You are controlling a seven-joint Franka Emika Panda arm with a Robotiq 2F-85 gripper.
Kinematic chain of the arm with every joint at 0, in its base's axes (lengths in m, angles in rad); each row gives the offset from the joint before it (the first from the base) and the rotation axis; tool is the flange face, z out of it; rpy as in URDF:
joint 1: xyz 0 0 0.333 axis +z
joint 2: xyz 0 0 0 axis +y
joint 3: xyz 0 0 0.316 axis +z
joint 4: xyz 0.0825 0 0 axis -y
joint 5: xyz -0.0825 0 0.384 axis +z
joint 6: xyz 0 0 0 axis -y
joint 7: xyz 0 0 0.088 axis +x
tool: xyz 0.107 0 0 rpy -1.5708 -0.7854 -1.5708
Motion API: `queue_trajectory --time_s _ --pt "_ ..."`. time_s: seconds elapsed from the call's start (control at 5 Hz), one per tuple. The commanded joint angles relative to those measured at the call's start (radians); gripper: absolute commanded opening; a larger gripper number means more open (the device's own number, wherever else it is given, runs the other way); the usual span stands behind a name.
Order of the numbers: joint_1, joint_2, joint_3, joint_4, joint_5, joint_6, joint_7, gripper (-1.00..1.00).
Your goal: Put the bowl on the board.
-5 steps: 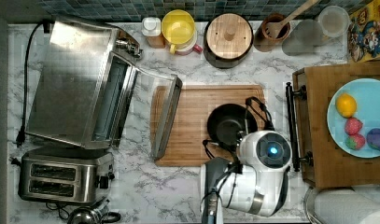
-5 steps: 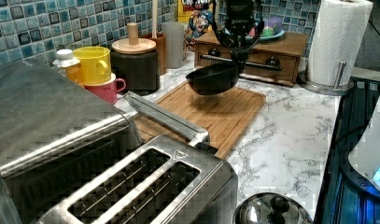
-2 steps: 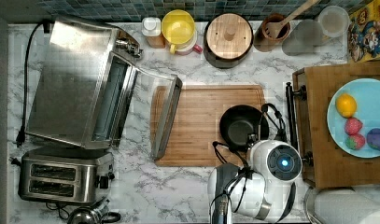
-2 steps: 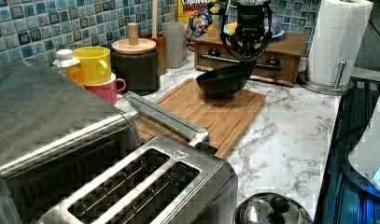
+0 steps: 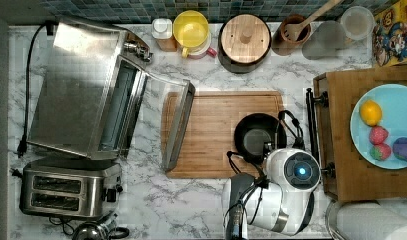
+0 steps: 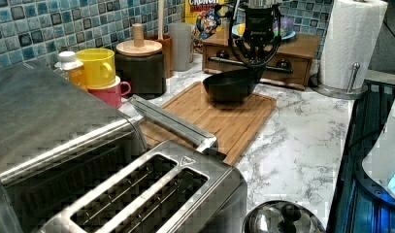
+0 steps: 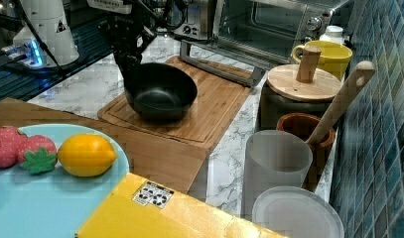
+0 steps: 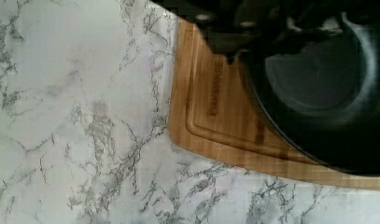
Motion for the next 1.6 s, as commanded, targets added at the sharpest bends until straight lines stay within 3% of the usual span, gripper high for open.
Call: queue_trajectory --time_s 0.2,1.2,1.6 --pt "0.028 0.028 0.024 0.075 0.008 0.009 0.013 0.00" --pt "0.029 0.023 0.025 0.090 0.015 -0.026 0.011 0.00" --pt "0.062 0.023 -0.009 0.089 0.011 -0.026 0.014 0.00"
